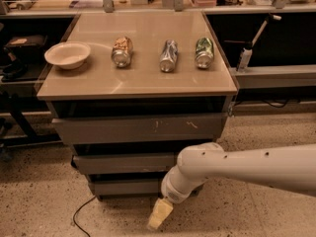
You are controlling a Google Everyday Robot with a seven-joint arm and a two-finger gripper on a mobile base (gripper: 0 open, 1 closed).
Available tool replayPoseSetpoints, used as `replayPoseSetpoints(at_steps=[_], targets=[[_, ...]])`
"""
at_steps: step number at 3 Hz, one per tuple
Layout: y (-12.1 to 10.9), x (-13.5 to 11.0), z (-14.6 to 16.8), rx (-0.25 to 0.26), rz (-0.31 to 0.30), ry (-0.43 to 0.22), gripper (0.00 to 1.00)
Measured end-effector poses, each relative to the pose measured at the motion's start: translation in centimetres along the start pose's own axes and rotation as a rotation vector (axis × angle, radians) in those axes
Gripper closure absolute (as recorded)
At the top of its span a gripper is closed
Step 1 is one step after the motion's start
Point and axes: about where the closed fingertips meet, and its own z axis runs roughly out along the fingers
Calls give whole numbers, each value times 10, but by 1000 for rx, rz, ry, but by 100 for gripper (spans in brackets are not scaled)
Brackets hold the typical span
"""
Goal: Open bottom drawer
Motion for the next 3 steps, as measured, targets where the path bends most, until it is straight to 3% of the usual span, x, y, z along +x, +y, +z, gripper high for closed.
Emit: replayPoseSetpoints(at_steps=[1,3], targets=[[-20,20,60,-33,100,-55,0],[-59,50,140,-64,208,-102,0]])
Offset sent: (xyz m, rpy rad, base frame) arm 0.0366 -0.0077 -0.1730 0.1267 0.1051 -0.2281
